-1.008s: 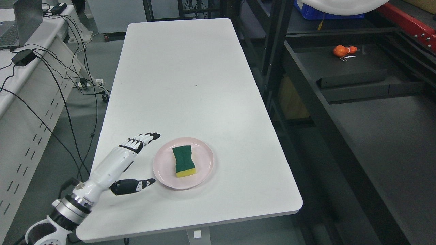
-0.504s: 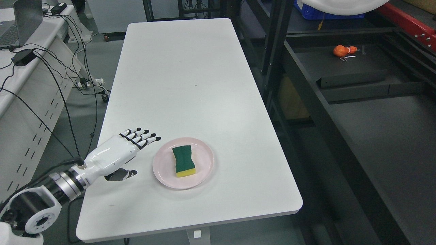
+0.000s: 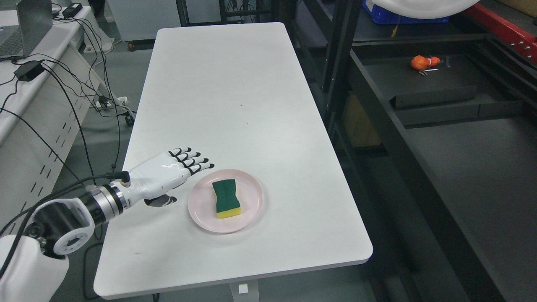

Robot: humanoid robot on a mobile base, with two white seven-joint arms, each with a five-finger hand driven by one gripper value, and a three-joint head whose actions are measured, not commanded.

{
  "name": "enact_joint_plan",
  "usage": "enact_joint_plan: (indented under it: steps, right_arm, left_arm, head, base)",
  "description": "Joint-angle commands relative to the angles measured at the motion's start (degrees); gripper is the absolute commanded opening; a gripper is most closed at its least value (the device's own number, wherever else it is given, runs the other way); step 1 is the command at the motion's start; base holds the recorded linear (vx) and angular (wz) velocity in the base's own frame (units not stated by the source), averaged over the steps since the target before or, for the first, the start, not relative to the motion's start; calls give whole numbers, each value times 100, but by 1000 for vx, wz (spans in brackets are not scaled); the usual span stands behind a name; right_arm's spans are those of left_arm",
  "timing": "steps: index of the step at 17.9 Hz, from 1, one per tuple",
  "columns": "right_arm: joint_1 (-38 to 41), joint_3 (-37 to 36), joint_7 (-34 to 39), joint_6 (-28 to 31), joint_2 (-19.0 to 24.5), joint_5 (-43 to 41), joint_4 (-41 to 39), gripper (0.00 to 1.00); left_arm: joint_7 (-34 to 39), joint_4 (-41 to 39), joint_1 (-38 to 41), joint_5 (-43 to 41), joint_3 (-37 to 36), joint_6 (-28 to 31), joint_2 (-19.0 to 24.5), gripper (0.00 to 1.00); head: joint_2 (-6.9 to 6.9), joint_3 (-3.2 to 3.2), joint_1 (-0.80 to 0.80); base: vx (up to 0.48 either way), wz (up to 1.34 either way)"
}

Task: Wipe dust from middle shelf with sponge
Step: 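Reach the left hand forward over the green-yellow sponge on the plate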

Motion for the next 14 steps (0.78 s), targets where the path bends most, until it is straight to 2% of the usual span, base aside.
enact_joint_plan:
  steps: [1,7,14]
  right_arm:
    - [0,0,2,423,-100,0,-100,100]
    - [0,0,2,414,-100,0,-100,100]
    - [0,0,2,414,-100,0,-100,100]
  left_arm:
    - [-10,537,-433,-111,-1243,-1,-330,95]
    - [-1,889,-389,-305,-1445,-1,-357,93]
    - [8,1056,-511,-568,-1454,8,-603,89]
  head:
    - [0,0,0]
    - [0,0,0]
    - [0,0,0]
  base:
    - [0,0]
    - [0,0]
    - [0,0]
